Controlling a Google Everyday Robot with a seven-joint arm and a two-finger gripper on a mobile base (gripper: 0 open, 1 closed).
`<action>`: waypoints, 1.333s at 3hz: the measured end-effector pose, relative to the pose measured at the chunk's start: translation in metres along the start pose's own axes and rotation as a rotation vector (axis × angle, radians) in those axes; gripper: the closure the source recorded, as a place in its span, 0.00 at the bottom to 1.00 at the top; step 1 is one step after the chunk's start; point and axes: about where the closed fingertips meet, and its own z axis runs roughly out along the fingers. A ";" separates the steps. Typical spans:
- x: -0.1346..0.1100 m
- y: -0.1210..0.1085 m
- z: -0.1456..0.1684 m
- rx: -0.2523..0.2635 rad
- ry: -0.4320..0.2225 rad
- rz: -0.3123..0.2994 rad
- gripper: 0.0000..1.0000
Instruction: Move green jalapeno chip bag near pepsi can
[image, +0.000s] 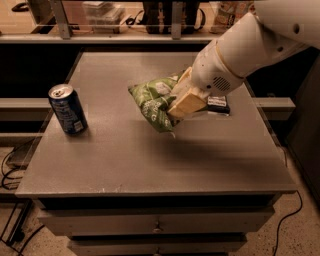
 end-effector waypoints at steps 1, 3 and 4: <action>-0.020 0.014 0.024 -0.069 -0.021 -0.061 1.00; -0.054 0.037 0.083 -0.201 -0.084 -0.127 0.59; -0.064 0.032 0.108 -0.221 -0.128 -0.118 0.35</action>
Offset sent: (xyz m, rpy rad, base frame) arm -0.0219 0.1099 -0.0458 0.0389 0.0893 0.2878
